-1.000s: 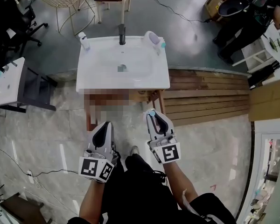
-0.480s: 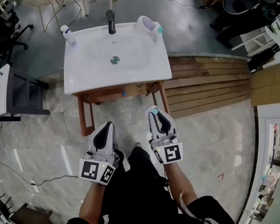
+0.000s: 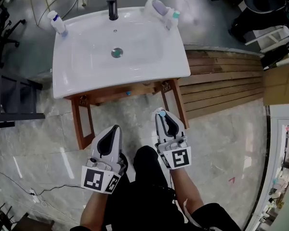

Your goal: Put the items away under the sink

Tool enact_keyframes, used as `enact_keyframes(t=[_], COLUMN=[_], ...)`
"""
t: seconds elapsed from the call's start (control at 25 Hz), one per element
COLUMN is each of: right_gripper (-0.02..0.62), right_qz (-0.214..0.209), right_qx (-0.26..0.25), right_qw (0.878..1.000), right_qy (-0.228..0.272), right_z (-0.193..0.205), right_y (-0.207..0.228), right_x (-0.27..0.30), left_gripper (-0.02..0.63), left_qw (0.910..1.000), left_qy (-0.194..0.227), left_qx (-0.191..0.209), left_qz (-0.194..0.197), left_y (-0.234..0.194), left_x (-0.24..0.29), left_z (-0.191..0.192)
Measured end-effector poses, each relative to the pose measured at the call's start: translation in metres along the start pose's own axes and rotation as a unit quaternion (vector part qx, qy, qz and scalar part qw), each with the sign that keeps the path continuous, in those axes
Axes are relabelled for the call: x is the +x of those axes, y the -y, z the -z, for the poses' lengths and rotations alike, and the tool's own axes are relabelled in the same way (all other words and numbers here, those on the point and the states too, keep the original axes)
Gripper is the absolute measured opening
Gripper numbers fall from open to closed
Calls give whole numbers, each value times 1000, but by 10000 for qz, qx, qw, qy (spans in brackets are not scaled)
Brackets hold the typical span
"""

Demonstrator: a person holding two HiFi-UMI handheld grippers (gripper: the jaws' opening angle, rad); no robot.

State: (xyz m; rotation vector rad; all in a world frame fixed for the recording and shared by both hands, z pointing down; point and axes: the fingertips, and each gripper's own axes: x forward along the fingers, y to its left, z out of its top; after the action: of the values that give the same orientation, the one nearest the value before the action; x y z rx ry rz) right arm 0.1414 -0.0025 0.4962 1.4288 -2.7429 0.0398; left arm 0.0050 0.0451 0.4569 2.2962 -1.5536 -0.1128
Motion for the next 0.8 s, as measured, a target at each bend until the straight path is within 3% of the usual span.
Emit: enact_keyframes(t=[0.4, 0.8], right_gripper=[71, 71], right_qz=[25, 163], right_qx=[-125, -226], right_qw=[9996, 9989], right_qy=[259, 365], right_z=[97, 214], right_y=[5, 13], right_x=[29, 47], left_gripper=[6, 6], left_qw=[9988, 9972], left_qy=[29, 435], left_qx=[256, 483], left_qz=[422, 360], left_y=[-43, -93], left_x=[32, 49], left_z=[100, 194])
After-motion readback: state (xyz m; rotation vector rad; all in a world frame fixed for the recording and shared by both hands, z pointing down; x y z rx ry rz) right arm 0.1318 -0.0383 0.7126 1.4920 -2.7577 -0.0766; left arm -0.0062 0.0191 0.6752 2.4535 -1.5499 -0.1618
